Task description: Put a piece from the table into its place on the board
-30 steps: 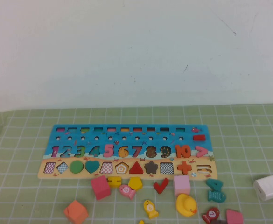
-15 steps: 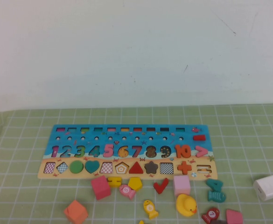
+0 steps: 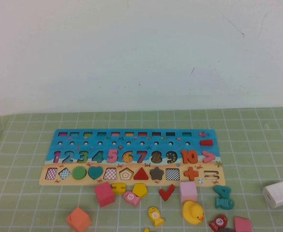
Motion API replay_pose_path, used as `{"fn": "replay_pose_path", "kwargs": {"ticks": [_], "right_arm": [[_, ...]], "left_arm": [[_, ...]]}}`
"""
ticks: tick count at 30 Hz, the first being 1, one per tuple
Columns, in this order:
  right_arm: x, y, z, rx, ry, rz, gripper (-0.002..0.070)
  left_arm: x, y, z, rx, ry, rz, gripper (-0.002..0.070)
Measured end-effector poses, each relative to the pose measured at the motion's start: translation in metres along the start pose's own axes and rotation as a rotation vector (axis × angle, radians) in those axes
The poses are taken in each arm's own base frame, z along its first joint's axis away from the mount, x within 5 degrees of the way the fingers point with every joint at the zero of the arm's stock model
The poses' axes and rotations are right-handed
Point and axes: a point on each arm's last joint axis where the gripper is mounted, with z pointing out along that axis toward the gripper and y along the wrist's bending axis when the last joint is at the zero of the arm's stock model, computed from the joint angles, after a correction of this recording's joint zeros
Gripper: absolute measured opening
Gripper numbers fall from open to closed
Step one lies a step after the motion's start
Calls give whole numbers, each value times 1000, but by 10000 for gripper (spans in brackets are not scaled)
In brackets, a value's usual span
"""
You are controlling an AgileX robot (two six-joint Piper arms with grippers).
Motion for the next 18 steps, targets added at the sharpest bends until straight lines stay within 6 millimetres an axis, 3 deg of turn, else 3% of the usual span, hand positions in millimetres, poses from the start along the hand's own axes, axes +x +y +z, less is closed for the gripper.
{"fn": "replay_pose_path", "kwargs": {"ticks": [4,7,13,18], "right_arm": [[-1,0,0,-2,-14,-118,-1],[-2,5,-2,-14,7,-314,-1],[-30,57,-17,-124,28,-696,-1],[-53,98,-13,-201,209,-1003,-1]], "left_arm": [[0,0,0,0,0,0,-1],[0,0,0,0,0,0,-1],[0,0,0,0,0,0,-1],[0,0,0,0,0,0,-1]]}}
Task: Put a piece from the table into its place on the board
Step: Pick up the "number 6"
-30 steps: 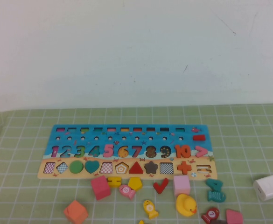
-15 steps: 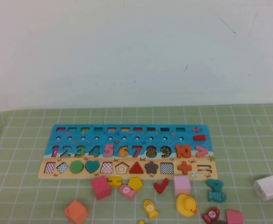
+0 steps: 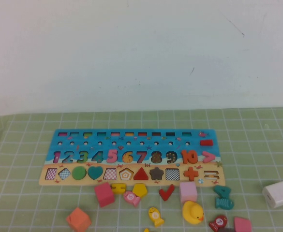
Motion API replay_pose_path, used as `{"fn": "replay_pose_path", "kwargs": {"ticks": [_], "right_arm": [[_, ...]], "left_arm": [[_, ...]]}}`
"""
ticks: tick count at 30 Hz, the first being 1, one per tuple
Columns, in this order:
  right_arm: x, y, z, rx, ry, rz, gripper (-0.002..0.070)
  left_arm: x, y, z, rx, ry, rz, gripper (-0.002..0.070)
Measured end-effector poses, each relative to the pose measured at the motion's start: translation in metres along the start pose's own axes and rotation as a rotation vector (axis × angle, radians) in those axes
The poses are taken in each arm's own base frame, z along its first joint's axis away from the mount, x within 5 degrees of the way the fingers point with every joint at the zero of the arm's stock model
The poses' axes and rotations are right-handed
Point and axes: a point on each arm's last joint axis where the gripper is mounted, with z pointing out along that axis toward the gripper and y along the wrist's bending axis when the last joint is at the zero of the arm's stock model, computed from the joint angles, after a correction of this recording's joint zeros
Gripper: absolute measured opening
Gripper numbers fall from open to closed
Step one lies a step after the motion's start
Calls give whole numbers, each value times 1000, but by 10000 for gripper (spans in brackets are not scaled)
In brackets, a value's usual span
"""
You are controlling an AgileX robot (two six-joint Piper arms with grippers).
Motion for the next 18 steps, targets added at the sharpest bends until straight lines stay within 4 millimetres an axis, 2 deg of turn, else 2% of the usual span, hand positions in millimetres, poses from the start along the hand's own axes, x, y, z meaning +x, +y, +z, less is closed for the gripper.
{"fn": "replay_pose_path", "kwargs": {"ticks": [4,7,12,13,18], "right_arm": [[-30,0,11,-205,177,-185,-1],[-50,-4,21,-323,257,-261,-1],[-78,-16,40,-417,305,-334,-1],[-89,-17,46,-455,304,-357,-1],[-102,-9,71,-593,347,-409,-1]], "left_arm": [[0,0,0,0,0,0,-1],[0,0,0,0,0,0,-1],[0,0,0,0,0,0,-1],[0,0,0,0,0,0,-1],[0,0,0,0,0,0,-1]]}}
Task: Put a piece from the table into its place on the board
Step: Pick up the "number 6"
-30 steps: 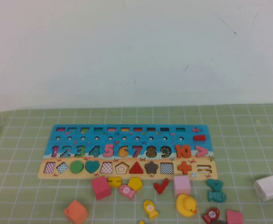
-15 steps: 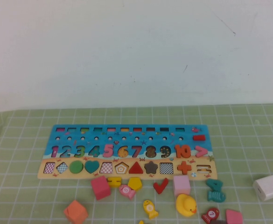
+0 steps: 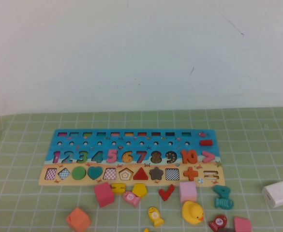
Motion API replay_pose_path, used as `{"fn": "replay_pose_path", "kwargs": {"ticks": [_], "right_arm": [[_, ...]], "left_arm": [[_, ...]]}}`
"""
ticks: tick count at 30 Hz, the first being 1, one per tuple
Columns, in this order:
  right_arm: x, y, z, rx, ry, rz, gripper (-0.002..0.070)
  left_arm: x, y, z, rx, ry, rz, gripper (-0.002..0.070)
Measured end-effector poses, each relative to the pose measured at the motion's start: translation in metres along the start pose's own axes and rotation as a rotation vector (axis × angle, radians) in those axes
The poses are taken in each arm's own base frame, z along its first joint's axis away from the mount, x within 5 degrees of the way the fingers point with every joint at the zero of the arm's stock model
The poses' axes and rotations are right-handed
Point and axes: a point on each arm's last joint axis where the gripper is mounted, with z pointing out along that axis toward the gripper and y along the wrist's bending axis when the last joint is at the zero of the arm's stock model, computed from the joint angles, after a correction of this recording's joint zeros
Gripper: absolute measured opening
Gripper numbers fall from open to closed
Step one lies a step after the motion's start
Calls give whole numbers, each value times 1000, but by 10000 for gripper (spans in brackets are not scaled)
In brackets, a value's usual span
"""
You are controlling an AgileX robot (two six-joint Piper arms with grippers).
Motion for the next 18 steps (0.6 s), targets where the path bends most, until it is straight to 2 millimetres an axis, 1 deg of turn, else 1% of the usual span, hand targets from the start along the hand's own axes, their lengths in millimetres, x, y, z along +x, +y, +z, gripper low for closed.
{"fn": "replay_pose_path", "kwargs": {"ticks": [2,5,7,10,15,18], "right_arm": [[-3,-3,16,-65,48,-10,-1],[-9,-1,47,-151,152,-32,-1],[-12,2,69,-173,235,-67,-1],[-18,10,108,-191,360,-128,-1],[-28,30,178,-192,560,-221,-1],[-32,38,214,-189,626,-251,-1]], "left_arm": [[0,0,0,0,0,0,-1],[0,0,0,0,0,0,-1],[0,0,0,0,0,0,-1],[0,0,0,0,0,0,-1],[0,0,0,0,0,0,-1],[0,0,0,0,0,0,-1]]}}
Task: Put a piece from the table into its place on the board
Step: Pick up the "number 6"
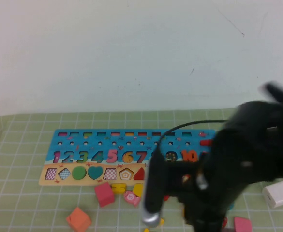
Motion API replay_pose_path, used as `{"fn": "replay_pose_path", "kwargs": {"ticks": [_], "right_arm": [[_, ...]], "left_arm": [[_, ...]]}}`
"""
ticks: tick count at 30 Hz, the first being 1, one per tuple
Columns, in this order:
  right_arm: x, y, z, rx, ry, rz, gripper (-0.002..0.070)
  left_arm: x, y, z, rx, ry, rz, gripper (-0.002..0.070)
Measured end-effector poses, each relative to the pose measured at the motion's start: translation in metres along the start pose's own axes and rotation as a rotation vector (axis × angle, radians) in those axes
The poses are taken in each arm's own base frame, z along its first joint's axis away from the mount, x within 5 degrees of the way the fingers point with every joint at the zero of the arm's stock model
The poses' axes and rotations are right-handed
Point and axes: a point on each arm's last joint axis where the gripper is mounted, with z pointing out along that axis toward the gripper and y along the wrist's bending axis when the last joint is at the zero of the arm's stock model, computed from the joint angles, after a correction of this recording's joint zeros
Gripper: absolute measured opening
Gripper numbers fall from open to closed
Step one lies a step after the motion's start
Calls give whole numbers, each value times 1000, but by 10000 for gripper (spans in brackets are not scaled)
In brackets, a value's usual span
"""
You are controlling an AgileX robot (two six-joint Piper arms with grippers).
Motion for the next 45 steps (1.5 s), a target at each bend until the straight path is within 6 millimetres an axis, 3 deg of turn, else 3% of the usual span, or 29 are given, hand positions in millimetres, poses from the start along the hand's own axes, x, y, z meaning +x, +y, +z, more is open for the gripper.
{"fn": "replay_pose_path", "kwargs": {"ticks": [6,12,19,22,27,32,45], "right_arm": [[-34,-9,43,-42,52,-9,-1],[-59,-15,66,-116,13,50,-1],[-74,-21,100,-150,32,173,17],[-73,-21,122,-169,83,266,98],[-67,-24,149,-178,154,466,356],[-58,-40,158,-158,153,619,445],[-60,-46,166,-151,101,668,456]], "left_arm": [[0,0,0,3,1,-9,-1],[0,-2,0,18,4,-46,-1],[0,-2,0,21,4,-55,-1],[0,-2,0,21,4,-55,-1],[0,-2,0,21,4,-55,-1],[0,-2,0,22,5,-57,-1],[0,-2,0,22,5,-58,-1]]}}
